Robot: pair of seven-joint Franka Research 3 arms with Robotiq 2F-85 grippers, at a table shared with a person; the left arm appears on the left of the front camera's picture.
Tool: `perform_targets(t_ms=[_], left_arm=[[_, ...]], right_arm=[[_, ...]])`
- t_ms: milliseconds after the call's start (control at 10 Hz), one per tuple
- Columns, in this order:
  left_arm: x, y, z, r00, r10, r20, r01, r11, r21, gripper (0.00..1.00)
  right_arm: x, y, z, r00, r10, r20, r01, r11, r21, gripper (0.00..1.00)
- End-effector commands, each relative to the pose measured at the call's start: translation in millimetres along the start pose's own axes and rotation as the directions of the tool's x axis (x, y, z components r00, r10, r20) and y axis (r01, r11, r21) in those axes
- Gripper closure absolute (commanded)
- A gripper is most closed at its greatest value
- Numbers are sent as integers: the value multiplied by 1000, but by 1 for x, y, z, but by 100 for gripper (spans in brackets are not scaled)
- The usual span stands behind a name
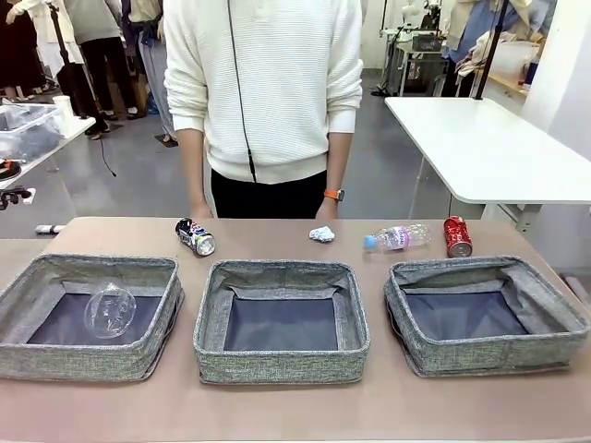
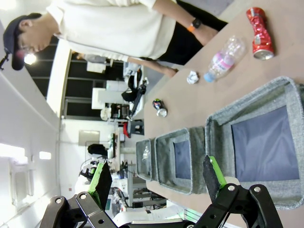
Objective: Sort the waste into the appropriate baskets.
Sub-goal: Place the picked waste into the Fabric basket indicated by the person, then pick up the waste item pointed out by the person.
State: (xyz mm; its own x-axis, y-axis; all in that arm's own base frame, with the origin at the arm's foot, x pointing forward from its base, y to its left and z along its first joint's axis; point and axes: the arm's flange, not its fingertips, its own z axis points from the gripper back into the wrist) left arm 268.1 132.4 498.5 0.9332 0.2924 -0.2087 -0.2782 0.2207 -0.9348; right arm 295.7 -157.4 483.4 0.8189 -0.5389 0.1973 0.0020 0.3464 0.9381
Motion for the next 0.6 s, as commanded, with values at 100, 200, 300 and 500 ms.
perform_targets(t_ms=[100, 200, 300, 500], left_arm=[[-1, -2, -1, 1000, 4, -7, -4, 1000, -12, 0], [-1, -2, -1, 1000, 4, -7, -4, 1000, -12, 0], [-1, -2, -1, 1000, 4, -7, -4, 1000, -12, 0], [-1, -2, -1, 1000, 4, -7, -4, 1000, -12, 0]], right_arm=[[3, 1, -2, 1000, 24, 15, -24, 999, 25, 0], [3, 1, -2, 1000, 24, 15, -24, 999, 25, 0], [3, 1, -2, 1000, 24, 15, -24, 999, 25, 0], [3, 1, -2, 1000, 24, 15, -24, 999, 25, 0]])
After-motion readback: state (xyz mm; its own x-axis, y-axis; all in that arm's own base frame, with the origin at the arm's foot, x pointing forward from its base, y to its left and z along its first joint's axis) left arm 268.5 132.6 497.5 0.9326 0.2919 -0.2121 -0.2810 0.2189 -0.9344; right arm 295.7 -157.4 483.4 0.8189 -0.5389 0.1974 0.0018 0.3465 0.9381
